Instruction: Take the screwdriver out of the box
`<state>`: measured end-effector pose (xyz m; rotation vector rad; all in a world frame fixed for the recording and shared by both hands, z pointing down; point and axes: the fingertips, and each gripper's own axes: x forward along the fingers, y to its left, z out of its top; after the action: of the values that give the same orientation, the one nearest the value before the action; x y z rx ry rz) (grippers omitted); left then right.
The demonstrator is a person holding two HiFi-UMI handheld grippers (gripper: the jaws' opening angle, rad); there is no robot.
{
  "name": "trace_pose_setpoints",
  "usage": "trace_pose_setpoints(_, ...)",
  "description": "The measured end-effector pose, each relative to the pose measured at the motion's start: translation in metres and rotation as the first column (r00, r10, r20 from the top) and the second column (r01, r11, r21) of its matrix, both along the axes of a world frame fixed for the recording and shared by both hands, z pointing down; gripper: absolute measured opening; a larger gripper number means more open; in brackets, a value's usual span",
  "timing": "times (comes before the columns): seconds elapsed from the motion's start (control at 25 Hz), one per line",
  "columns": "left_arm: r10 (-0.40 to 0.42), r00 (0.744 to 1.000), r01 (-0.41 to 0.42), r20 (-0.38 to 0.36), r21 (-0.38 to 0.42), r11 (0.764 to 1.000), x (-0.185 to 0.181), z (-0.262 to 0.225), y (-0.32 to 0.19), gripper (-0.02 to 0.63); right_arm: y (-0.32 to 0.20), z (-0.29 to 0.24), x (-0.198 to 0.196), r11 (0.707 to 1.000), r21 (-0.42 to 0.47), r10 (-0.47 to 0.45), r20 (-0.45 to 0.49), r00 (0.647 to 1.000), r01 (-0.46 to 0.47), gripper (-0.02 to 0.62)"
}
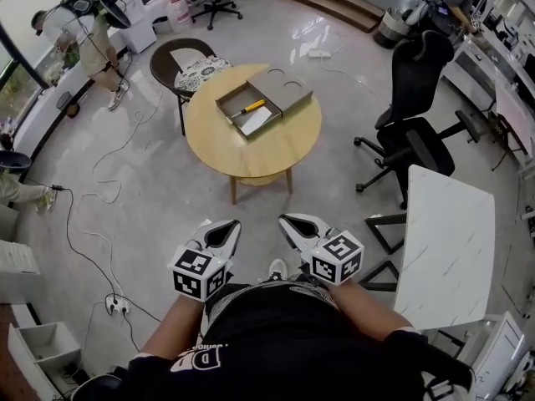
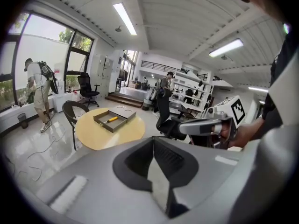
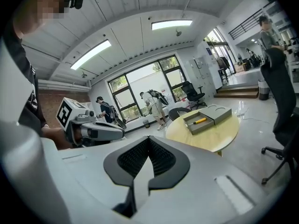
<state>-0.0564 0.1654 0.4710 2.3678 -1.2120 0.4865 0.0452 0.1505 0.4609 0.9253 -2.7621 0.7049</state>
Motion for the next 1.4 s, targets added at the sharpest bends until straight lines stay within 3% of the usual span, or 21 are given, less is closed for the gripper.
trace_pose_setpoints(0.28, 0.016, 1.000, -0.016, 0.006, -0.010, 1.000, 0.027, 0.001, -0.017, 0.060, -0.023, 0.008, 0.015, 1.000, -0.022, 0.003, 0.010, 1.000, -0.003, 0.001)
trace_pose_setpoints(0.76, -0.022, 1.000, 0.022, 0.008, -0.021, 1.000, 0.011, 0.010, -0.041, 0.060, -0.045, 0.021, 0.013, 0.999, -0.050, 0.004, 0.004, 1.000, -0.004, 0.001)
trace_pose_setpoints(1.4, 0.002, 1.000, -0.003, -0.014, -0.028, 1.000, -0.016, 0.014, -0.155, 0.060, -0.148, 0.026, -0.015, 0.997, -0.075, 0.011, -0.044, 0.999, -0.014, 0.001)
